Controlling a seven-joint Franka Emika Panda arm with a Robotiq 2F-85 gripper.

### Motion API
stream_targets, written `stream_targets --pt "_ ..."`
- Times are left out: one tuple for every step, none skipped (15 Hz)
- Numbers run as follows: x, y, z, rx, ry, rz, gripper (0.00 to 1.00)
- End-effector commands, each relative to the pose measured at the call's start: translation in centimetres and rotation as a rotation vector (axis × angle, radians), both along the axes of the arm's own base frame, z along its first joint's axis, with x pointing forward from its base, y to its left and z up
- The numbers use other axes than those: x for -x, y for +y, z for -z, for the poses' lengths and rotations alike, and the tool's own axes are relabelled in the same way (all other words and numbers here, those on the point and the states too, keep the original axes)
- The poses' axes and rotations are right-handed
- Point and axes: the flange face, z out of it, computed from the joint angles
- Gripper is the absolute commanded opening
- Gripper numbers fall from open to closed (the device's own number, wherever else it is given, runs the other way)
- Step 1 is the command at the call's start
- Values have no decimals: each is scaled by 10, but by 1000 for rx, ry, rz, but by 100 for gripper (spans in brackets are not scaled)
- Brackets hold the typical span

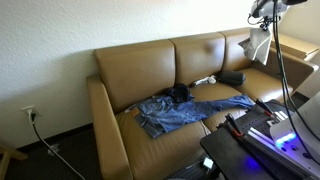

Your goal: Unfold the white towel

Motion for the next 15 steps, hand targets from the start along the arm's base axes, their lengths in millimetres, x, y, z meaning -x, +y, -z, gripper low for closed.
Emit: stream_targets --pt "-1 -2 0 -2 0 -1 5" --pt "5 25 3 16 -1 9 1" --pt "2 37 13 -20 16 -45 1" --pt "-5 47 27 -47 26 -101 1" --pt "-16 59 47 -59 42 -135 1" --pt "-26 69 63 -55 49 -135 1" --pt "-33 74 79 -50 50 -143 1" --pt "-39 79 92 -47 56 -146 1" --pt "-47 79 103 -11 68 -137 1" --pt "-52 83 113 36 83 -126 1" --pt "-60 85 122 101 91 -115 1" --pt "-65 87 127 139 96 -105 1" --pt "-70 86 134 183 100 -94 1" --pt "-74 83 140 224 105 -81 1" --pt "-79 82 144 266 108 -64 1"
